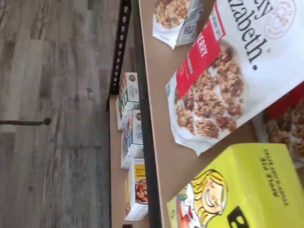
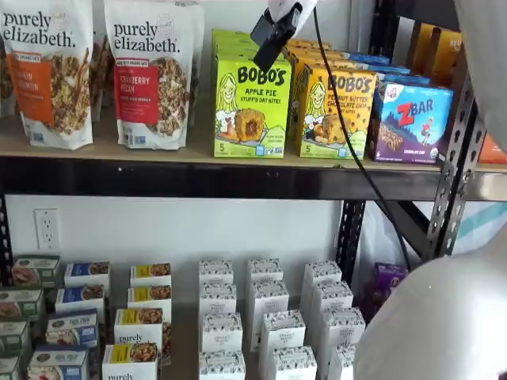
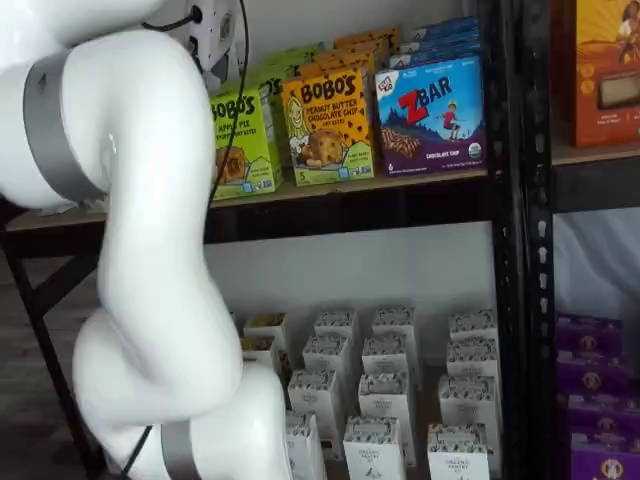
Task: Pick the green box on the top shelf, the fourth from the left
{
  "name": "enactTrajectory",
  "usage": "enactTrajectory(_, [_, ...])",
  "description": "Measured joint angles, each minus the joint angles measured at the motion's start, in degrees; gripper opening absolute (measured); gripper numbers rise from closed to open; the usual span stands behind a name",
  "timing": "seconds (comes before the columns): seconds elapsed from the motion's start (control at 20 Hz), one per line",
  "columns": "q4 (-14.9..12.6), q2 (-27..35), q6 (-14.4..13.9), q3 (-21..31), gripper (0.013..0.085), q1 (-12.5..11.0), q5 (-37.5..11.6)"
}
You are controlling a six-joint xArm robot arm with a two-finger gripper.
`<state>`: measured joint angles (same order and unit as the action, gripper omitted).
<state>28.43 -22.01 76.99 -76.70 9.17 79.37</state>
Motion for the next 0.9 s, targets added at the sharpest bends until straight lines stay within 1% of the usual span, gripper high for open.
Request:
enactTrajectory(0.4, [-2.15, 5.40, 0.71, -5.61, 0.0850, -0.64, 1.38])
enactTrajectory(0.65, [-3.71, 7.79, 0.83, -7.70, 0.0850, -0.46, 2.01])
enactTrajectory(0.9, [-5.06, 9.99, 0.93, -10.03, 0.0850, -0.43, 3.79])
